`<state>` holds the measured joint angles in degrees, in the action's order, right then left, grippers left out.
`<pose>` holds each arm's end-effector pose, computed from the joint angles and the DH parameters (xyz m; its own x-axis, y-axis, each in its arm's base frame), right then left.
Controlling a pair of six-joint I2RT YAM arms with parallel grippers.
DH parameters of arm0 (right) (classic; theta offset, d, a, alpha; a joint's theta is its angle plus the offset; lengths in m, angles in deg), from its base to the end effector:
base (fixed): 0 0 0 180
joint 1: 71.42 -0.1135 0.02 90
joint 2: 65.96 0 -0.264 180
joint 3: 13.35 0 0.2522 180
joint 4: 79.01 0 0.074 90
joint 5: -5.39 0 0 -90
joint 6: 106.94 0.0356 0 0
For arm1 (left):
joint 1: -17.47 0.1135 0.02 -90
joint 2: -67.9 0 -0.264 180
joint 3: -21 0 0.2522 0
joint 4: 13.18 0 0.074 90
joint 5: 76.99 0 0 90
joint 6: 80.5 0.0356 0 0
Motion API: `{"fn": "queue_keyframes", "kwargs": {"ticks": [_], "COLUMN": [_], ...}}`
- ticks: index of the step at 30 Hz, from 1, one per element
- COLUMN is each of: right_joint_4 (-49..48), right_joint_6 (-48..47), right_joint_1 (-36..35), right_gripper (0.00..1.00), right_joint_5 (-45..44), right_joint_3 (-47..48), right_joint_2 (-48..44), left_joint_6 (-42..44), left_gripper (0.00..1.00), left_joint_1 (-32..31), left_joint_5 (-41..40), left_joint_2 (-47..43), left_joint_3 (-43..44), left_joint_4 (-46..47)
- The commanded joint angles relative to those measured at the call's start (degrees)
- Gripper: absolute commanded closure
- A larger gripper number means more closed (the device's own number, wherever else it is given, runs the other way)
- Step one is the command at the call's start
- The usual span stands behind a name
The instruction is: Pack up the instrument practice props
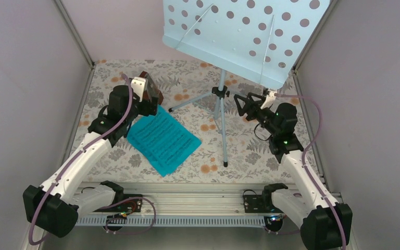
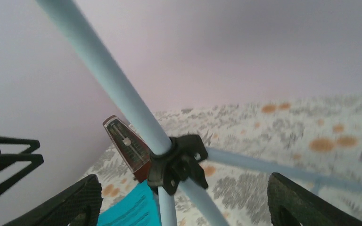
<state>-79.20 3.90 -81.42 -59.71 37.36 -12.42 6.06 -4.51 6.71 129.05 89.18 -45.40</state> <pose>0.2152 0.0532 0.3085 -0.2458 0.2843 -0.9267 -0.5182 0.7694 0.3735 0.2258 -0.0869 0.3290 -0.4108 0.1015 -0.9061 0.2558 0.9667 -0.0077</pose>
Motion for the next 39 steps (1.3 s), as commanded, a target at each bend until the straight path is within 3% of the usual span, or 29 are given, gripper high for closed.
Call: {"fn": "queue_keyframes", "kwargs": {"ticks": [1, 5, 11, 17, 20, 27, 39], "right_joint_4": [4.82, 12.09, -0.83, 1.53, 4.02, -1.73, -3.96], "right_joint_6": [19.73, 33.72, 57.59, 73.90, 75.99, 81.71, 87.79], "right_joint_1": [0.38, 0.40, 0.41, 0.37, 0.42, 0.32, 0.35], "right_gripper": [0.17, 0.16, 0.14, 0.23, 0.26, 0.31, 0.42], "right_joint_5": [-2.46, 2.39, 9.99, 10.05, 10.54, 17.52, 15.86], "right_joint_3": [-1.47, 2.34, -2.57, -1.51, 1.71, 7.28, 10.17], "right_joint_2": [-0.88, 0.41, -1.23, 0.05, 3.68, 14.56, 20.67], "left_joint_6": [0.68, 0.83, 0.90, 0.97, 1.07, 1.15, 1.59], "left_gripper": [0.00, 0.00, 0.00, 0.00, 0.00, 0.00, 0.00], "left_joint_1": [0.01, 0.03, 0.03, 0.01, 0.08, -0.07, -0.07], "left_joint_5": [-2.53, -4.47, -5.18, -5.01, -4.99, -4.90, -5.65], "left_joint_2": [0.42, 0.03, 0.72, 1.02, 0.97, 1.23, 0.70], "left_joint_3": [-0.71, -1.16, -1.34, -1.27, -1.37, -1.22, -1.12], "left_joint_4": [1.61, 1.92, 2.54, 2.42, 2.56, 2.33, 2.19]}}
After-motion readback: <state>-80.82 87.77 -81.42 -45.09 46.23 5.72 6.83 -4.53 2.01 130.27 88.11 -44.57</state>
